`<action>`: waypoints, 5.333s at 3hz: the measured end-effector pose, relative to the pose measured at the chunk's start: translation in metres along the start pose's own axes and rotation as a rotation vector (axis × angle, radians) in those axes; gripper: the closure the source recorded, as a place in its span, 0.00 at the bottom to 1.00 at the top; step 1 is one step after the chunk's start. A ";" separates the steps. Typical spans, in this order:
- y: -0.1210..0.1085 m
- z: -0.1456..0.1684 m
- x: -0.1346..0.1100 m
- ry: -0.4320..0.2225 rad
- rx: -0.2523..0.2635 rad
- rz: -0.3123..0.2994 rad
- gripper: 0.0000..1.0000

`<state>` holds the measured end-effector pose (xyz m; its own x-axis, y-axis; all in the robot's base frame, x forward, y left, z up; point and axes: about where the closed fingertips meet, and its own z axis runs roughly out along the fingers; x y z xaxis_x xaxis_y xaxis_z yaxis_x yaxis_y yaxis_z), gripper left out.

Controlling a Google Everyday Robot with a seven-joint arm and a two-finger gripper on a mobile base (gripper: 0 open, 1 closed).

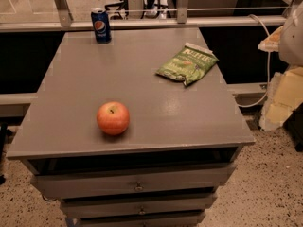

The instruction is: Move apple near green jalapeno chip bag

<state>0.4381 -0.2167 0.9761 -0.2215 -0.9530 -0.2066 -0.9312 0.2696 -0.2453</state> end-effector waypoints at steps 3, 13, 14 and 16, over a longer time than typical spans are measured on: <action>0.012 0.033 -0.025 -0.174 -0.060 0.024 0.00; 0.060 0.157 -0.269 -0.850 -0.157 -0.056 0.87; 0.036 0.142 -0.239 -0.836 -0.101 -0.030 1.00; 0.008 0.128 -0.197 -0.838 -0.064 0.017 1.00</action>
Offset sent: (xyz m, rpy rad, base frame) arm 0.0044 0.0079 -0.0199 0.1535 0.0271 0.0117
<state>0.5117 -0.0092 0.8936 0.0291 -0.5240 -0.8512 -0.9498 0.2508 -0.1868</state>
